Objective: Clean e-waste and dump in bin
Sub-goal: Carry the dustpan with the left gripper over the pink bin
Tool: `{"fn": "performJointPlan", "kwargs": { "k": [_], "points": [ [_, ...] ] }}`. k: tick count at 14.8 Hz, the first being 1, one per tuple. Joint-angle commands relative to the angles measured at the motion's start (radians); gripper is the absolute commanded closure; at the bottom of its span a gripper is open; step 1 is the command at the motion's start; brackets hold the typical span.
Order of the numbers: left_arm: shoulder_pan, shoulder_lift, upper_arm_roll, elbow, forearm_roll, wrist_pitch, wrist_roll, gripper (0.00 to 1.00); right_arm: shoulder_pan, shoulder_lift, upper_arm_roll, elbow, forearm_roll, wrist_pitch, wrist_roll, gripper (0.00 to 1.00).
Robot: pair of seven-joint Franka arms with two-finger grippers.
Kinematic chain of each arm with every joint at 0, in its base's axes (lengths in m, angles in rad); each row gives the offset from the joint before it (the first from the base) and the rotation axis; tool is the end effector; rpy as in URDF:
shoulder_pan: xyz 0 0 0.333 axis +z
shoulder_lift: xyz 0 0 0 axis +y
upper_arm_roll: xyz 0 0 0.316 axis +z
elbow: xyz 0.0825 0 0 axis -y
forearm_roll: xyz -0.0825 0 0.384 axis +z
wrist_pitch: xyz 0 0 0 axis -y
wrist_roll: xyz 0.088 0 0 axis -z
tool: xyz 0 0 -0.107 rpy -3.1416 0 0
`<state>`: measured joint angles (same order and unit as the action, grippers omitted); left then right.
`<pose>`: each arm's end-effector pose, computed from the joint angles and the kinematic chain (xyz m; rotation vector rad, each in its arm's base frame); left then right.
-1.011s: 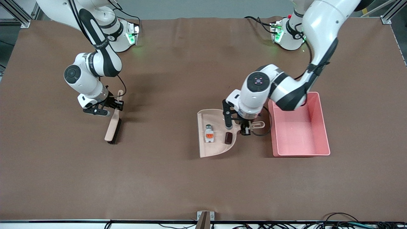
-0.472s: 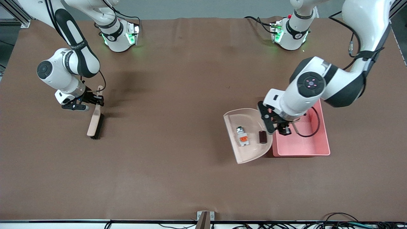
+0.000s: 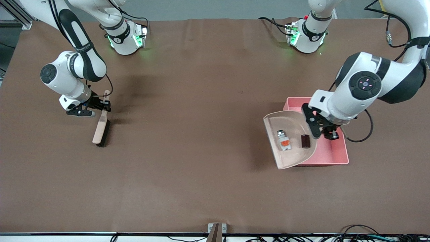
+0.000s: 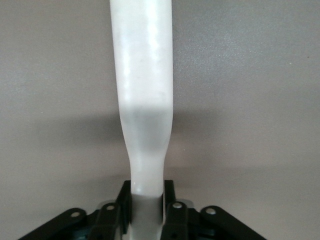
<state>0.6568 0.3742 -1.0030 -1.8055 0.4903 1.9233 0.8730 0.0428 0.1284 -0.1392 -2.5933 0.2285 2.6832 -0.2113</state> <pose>0.5989 -0.1302 0.4133 -2.3227 1.9297 0.1417 0.4345 -0.0509 0.2089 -3.0543 0.1393 0.0347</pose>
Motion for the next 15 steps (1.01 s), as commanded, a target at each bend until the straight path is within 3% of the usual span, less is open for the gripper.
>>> {"fn": "performJointPlan", "kwargs": {
  "k": [1,4,7,8,10,15],
  "points": [
    [0.108,-0.054,-0.037,-0.04,0.008,0.006,0.101,0.85,-0.009,0.01,0.009,-0.007,-0.009,0.015,0.001,0.39],
    [0.185,-0.058,-0.043,-0.075,0.008,0.048,0.168,0.85,-0.012,0.027,0.009,0.01,-0.009,0.021,0.003,0.26],
    [0.292,-0.058,-0.043,-0.139,0.008,0.147,0.286,0.86,-0.014,0.02,0.009,0.031,-0.006,0.015,0.006,0.03],
    [0.323,-0.058,-0.043,-0.158,0.008,0.181,0.337,0.86,-0.033,0.008,0.01,0.048,-0.005,0.0,0.007,0.0],
    [0.36,-0.057,-0.042,-0.169,0.008,0.194,0.394,0.86,-0.05,-0.033,0.012,0.135,0.002,-0.147,0.004,0.0],
    [0.406,-0.047,-0.034,-0.17,0.063,0.194,0.51,0.87,-0.124,-0.068,0.004,0.508,0.005,-0.682,-0.014,0.0]
  ]
}}
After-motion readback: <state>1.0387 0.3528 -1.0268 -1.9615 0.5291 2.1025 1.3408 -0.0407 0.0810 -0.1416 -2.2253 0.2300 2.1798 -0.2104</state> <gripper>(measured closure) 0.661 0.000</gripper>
